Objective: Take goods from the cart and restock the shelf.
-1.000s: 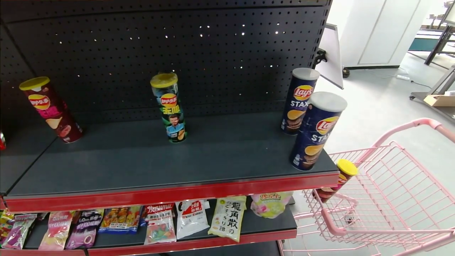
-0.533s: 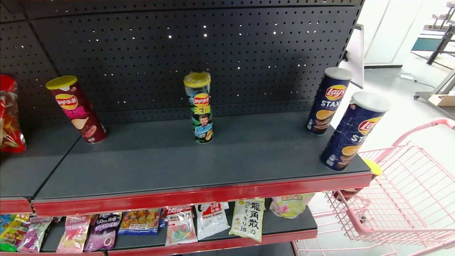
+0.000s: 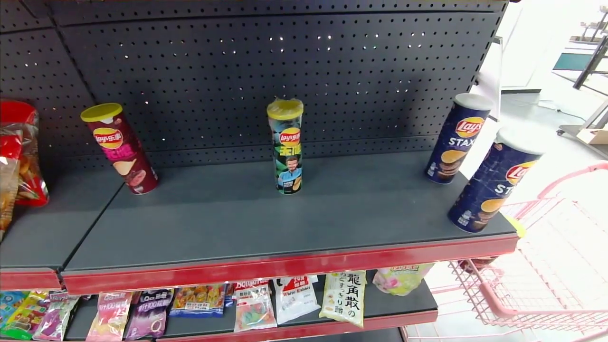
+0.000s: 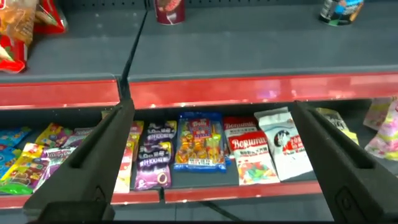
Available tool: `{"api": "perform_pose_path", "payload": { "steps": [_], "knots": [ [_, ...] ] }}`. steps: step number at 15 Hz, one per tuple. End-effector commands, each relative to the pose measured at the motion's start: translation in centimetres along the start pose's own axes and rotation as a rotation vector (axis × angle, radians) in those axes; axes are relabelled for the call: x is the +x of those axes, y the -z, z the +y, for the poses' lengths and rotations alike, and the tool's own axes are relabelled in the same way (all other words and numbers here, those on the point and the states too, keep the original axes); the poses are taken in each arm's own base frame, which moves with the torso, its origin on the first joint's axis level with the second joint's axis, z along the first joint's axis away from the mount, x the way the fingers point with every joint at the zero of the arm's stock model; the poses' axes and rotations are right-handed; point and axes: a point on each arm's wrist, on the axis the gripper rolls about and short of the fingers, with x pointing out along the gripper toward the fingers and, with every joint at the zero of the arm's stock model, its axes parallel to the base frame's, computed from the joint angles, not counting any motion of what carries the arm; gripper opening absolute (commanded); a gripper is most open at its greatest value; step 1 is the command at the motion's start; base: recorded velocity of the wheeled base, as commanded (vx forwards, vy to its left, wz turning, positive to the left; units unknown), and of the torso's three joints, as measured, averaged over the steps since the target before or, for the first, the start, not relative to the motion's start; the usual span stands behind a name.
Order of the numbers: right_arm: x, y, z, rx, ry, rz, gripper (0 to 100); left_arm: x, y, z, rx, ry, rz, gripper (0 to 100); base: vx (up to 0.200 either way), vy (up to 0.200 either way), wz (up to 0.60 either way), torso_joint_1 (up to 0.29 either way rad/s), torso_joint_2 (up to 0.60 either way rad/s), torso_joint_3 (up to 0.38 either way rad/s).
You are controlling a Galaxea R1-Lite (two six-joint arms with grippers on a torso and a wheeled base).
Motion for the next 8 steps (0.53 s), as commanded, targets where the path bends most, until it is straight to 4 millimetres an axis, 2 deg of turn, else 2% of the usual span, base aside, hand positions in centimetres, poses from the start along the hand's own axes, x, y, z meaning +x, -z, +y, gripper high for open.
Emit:
{"api": "perform_pose_path", "payload": {
  "steps": [1, 3, 8],
  "knots": [
    [0.1, 0.05, 0.01, -0.002, -0.002, 0.007, 0, 0.01, 0.01, 0.0, 0.0, 0.0, 0.002, 100, 0.2, 0.0, 0.0, -0.012, 0.0, 0.002],
    [0.2, 0.0, 0.01, -0.002, -0.004, 0.012, 0, 0.01, -0.01, 0.0, 0.0, -0.002, 0.0, 100, 0.2, 0.0, 0.0, 0.007, 0.0, -0.002],
    [0.39, 0.34, 0.03, -0.005, -0.018, 0.025, 0, 0.01, 0.01, 0.0, -0.001, 0.0, 0.002, 100, 0.0, 0.0, 0.0, 0.0, 0.0, 0.0]
  ]
}}
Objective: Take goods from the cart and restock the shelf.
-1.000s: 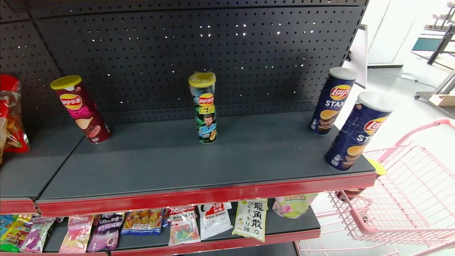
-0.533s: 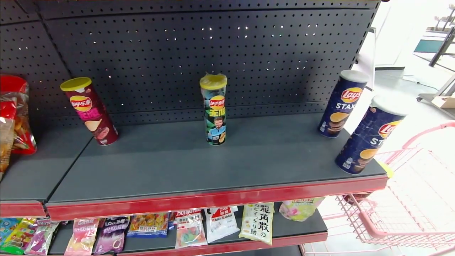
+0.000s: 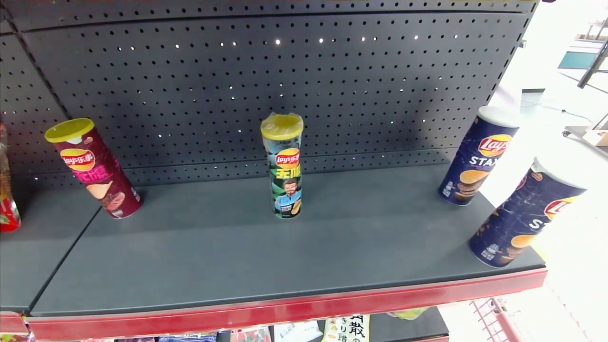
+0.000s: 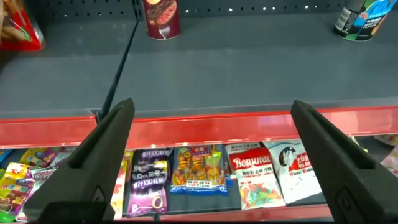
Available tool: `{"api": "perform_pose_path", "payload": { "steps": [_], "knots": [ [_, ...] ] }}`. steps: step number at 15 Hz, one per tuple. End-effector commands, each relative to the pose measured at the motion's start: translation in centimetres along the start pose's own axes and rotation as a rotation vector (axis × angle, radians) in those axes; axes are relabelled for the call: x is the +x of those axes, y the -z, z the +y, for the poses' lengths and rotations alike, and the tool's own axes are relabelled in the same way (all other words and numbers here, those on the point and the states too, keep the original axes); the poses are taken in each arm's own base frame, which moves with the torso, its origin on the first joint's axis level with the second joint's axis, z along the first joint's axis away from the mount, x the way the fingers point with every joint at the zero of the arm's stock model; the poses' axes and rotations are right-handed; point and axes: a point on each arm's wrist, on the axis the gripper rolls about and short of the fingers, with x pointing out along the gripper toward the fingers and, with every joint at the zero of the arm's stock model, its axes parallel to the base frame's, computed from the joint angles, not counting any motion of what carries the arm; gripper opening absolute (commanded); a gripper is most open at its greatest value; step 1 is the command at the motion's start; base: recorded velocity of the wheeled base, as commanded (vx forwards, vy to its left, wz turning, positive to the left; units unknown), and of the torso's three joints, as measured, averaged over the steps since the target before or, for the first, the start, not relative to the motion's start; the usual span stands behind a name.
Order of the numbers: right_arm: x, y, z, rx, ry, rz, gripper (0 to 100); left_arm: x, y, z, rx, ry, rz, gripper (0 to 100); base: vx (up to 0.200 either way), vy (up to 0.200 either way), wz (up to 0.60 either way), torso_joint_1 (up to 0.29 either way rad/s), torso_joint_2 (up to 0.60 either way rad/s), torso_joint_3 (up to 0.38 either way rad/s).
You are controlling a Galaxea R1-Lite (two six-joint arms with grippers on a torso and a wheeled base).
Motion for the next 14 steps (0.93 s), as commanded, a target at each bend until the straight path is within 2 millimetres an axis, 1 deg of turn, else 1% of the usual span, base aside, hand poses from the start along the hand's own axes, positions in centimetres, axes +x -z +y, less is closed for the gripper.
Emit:
{"api": "perform_pose_path", "payload": {
  "steps": [1, 5, 8, 13, 14],
  "knots": [
    [0.2, 0.4, 0.1, -0.002, -0.005, 0.019, 0, 0.0, 0.0, 0.0, 0.0, -0.001, 0.001, 100, 0.0, 0.0, 0.0, 0.0, 0.0, 0.0],
    [0.3, 0.3, 0.1, -0.004, -0.008, 0.005, 0, 0.0, 0.0, 0.0, 0.0, -0.001, 0.001, 100, 0.0, 0.0, 0.0, 0.0, 0.0, 0.0],
    [0.2, 0.3, 0.0, -0.009, -0.054, -0.01, 0, 0.0, 0.0, 0.0, 0.002, 0.001, 0.004, 100, 0.0, 0.0, 0.0, 0.0, 0.0, 0.0],
    [0.3, -0.1, -0.1, -0.026, -0.038, 0.002, 0, 0.0, 0.0, 0.0, -0.002, -0.004, -0.002, 100, 0.0, 0.0, 0.0, 0.0, 0.0, 0.0],
    [0.5, -0.2, -0.1, -0.031, -0.031, 0.012, 0, -0.3, -2.0, 0.0, -0.016, 0.026, -0.059, 100, 0.0, 0.0, 0.0, 0.0, 0.0, 0.0]
  ]
}}
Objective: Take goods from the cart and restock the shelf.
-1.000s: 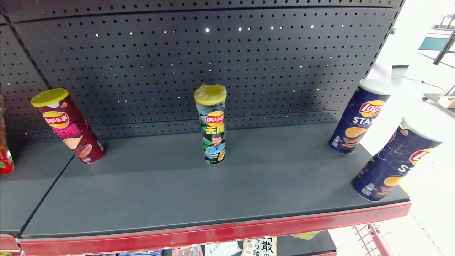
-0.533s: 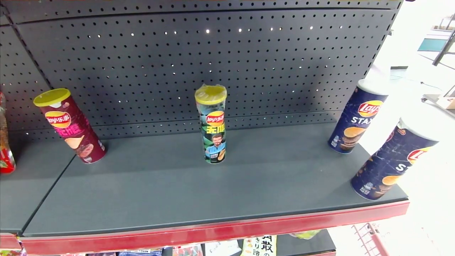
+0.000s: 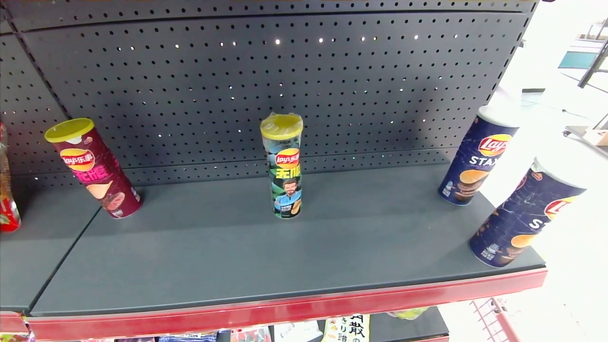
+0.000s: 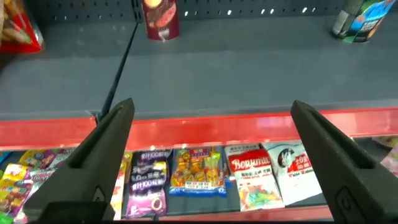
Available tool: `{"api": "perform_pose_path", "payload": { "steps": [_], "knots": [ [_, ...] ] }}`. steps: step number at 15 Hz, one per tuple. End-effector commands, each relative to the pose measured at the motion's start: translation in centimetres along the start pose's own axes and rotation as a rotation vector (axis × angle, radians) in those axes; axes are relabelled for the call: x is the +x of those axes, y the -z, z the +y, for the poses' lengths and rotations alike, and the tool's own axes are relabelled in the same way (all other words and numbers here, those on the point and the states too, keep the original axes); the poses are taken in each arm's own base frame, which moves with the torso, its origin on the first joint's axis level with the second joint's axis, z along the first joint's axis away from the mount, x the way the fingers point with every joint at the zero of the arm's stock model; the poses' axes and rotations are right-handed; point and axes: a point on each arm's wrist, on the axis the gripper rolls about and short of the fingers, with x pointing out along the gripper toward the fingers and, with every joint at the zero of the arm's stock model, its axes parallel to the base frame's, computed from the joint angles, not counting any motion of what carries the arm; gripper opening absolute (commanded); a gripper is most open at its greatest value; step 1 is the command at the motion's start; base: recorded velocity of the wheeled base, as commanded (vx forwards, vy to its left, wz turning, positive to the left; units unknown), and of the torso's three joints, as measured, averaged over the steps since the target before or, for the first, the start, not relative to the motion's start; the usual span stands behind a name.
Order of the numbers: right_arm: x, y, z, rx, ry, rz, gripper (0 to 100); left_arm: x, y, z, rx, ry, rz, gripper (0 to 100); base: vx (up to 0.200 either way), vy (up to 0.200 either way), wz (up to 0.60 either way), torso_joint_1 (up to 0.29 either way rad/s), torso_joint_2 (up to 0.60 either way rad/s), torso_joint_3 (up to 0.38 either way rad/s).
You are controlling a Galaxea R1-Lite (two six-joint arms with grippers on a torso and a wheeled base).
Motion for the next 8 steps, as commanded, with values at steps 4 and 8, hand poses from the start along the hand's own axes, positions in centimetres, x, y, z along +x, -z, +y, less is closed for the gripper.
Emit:
{"api": "perform_pose_path", "payload": {
  "steps": [4, 8],
  "knots": [
    [2.4, -2.9, -0.2, -0.015, -0.007, -0.01, 0, 3.6, -11.8, -0.7, -0.15, 0.339, 0.066, 100, 0.0, 0.0, 0.0, 0.0, 0.0, 0.0],
    [3.7, -5.1, -0.1, -0.003, -0.161, -0.054, 0, 7.9, -13.5, -2.8, -0.069, 0.649, 0.199, 100, 0.0, 0.0, 0.0, 0.0, 0.0, 0.0]
  ]
}}
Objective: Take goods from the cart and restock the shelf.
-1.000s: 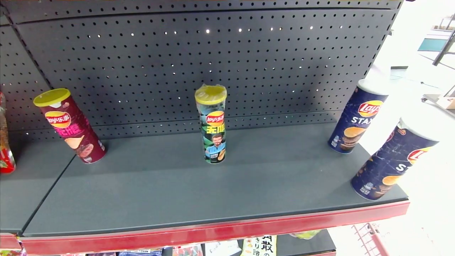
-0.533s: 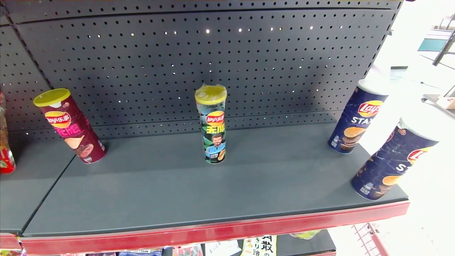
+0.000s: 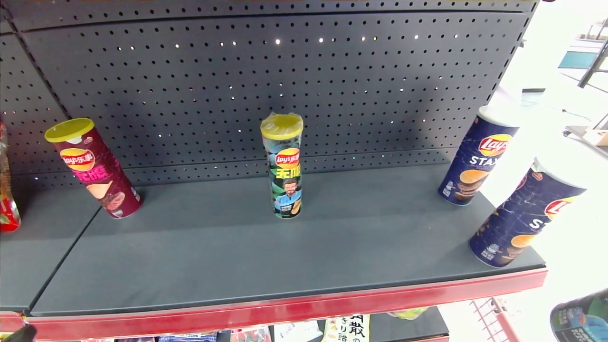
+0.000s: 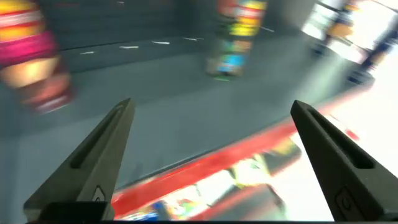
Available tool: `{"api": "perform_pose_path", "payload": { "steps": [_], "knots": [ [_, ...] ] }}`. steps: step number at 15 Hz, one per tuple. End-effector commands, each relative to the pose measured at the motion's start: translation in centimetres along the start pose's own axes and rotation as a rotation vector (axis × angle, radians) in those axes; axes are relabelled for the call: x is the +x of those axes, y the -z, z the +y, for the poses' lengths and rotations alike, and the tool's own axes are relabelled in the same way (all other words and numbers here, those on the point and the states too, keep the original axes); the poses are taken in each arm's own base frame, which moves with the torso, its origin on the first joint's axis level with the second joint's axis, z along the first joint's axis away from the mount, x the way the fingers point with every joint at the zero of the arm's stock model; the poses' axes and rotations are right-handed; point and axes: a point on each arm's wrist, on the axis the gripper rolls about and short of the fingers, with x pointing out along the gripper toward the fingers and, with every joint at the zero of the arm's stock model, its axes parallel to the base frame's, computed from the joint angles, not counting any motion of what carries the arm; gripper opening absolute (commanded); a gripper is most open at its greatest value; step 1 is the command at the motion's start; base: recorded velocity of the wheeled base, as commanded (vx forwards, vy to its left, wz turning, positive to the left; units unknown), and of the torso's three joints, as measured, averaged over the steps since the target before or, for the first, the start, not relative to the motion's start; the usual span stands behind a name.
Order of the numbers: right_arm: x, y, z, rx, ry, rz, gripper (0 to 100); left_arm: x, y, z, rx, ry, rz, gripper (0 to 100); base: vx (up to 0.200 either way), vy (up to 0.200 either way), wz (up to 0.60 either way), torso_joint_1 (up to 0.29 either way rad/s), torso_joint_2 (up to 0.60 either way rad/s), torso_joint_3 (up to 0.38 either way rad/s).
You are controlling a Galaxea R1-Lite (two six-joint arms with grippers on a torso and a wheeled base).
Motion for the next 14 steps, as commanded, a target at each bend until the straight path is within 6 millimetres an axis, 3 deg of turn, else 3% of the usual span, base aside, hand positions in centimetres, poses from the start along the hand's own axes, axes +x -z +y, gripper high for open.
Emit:
{"api": "perform_pose_path", "payload": {
  "steps": [1, 7, 14],
  "knots": [
    [1.0, -0.7, -0.1, 0.01, -0.038, 0.028, 0, 7.1, -2.6, 0.6, -0.019, 0.209, 0.183, 100, 0.0, 0.0, 0.0, 0.0, 0.0, 0.0],
    [0.8, -1.4, -0.1, 0.093, -0.092, -0.004, 0, 17.0, -2.4, 1.9, 0.045, 0.256, 0.24, 100, 0.0, 0.0, 0.0, 0.0, 0.0, 0.0],
    [1.2, -1.4, -0.1, 0.116, -0.1, 0.016, 0, 25.2, -0.6, 2.7, 0.111, 0.291, 0.267, 100, 0.0, 0.0, 0.0, 0.0, 0.0, 0.0]
  ]
}}
